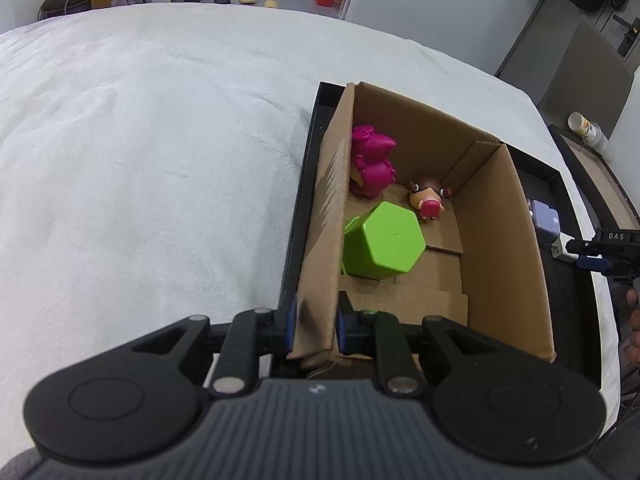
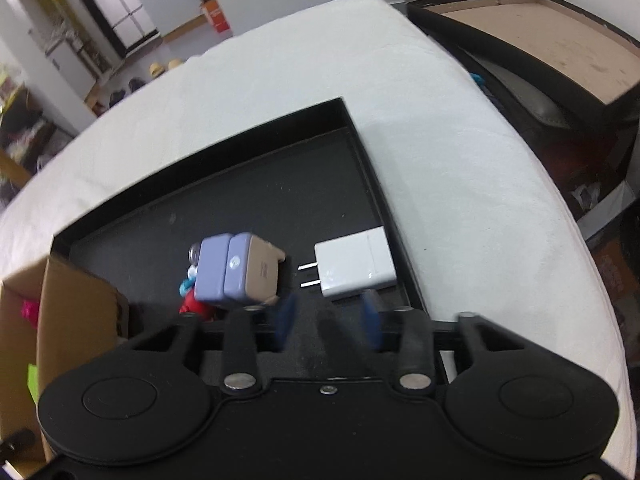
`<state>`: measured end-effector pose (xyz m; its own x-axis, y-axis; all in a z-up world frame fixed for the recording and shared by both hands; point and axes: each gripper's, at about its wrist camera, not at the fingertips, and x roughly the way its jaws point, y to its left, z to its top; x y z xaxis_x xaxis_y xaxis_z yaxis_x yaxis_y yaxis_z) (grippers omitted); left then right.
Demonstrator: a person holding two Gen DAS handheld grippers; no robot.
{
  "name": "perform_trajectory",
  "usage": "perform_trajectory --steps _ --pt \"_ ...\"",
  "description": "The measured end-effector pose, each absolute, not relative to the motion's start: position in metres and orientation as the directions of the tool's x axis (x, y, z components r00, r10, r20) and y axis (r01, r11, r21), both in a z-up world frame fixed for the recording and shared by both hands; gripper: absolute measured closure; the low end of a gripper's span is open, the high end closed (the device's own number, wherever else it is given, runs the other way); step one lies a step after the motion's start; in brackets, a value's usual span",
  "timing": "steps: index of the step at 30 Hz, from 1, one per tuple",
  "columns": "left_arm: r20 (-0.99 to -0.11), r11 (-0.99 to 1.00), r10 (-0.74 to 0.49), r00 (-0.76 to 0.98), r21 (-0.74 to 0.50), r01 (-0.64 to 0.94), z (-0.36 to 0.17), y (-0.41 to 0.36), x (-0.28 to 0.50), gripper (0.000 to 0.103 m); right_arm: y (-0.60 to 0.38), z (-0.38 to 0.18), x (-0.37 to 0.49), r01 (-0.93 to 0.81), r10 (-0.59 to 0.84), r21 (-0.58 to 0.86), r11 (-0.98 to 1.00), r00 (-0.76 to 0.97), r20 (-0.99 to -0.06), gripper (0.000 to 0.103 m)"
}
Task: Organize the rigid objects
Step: 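Close the right gripper on the white charger plug and lift it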
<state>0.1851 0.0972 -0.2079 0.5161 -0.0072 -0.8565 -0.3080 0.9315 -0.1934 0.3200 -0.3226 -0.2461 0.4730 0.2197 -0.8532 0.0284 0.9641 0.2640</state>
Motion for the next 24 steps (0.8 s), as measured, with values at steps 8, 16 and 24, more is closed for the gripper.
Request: perform_trajectory --steps 8,16,24 --pt "-0.854 0.93 -0.012 0.52 -0.201 -0.308 -0.209 0.099 0.185 0.085 -0.34 -0.256 0.331 0.147 0.299 0.402 0.904 0.453 -0.84 0.051" --pt "-0.854 0.927 -0.021 0.521 -0.211 -0.309 -0.212 0.1 0.186 0.085 -0.355 -0.272 0.343 0.28 0.328 0.481 0.831 0.452 -0.829 0.052" --pt "-0.857 0.927 -0.029 0.515 -0.216 -0.307 -0.216 0.101 0.189 0.085 -0.339 -0.274 0.355 0.242 0.274 0.419 0.875 0.466 -0.841 0.052"
